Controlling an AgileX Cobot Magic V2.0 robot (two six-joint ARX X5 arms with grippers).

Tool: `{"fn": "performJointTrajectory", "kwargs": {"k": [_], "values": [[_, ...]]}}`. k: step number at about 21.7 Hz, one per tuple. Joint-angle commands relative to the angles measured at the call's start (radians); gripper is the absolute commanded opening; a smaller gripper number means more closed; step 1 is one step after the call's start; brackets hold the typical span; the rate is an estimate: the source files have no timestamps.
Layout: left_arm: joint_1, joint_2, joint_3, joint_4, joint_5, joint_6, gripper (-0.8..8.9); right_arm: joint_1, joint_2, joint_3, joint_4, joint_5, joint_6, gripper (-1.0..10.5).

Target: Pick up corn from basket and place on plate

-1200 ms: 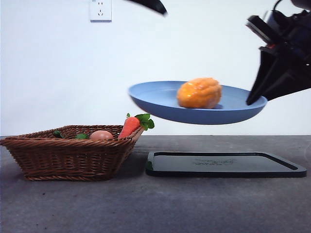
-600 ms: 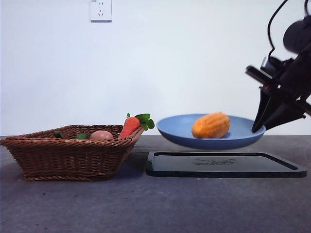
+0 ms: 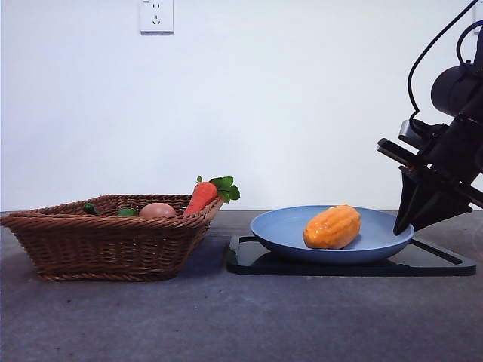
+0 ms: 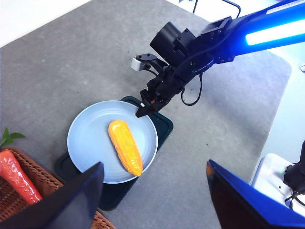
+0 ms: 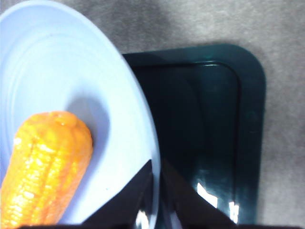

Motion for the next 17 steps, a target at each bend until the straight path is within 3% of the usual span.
{"fn": "performJointTrajectory", "kwargs": {"k": [1, 6, 12, 17], "values": [[-0.007, 0.007, 0.021, 0.010, -0.002, -0.016, 3.51, 0.002, 0.016, 0.021, -0.010, 0.014, -0.040, 0.0], [-0.007, 0.007, 0.021, 0.010, -0.002, -0.019, 3.51, 0.008, 0.016, 0.021, -0.031, 0.039, -0.041, 0.1], [-0.007, 0.007, 0.021, 0.010, -0.002, -0.019, 3.52, 0.014, 0.016, 0.021, -0.038, 0.056, -0.041, 1.7], [-0.007, 0.007, 0.021, 0.007, -0.002, -0.019, 3.51, 0.012, 0.004, 0.021, -0.031, 0.060, -0.041, 1.8]]}}
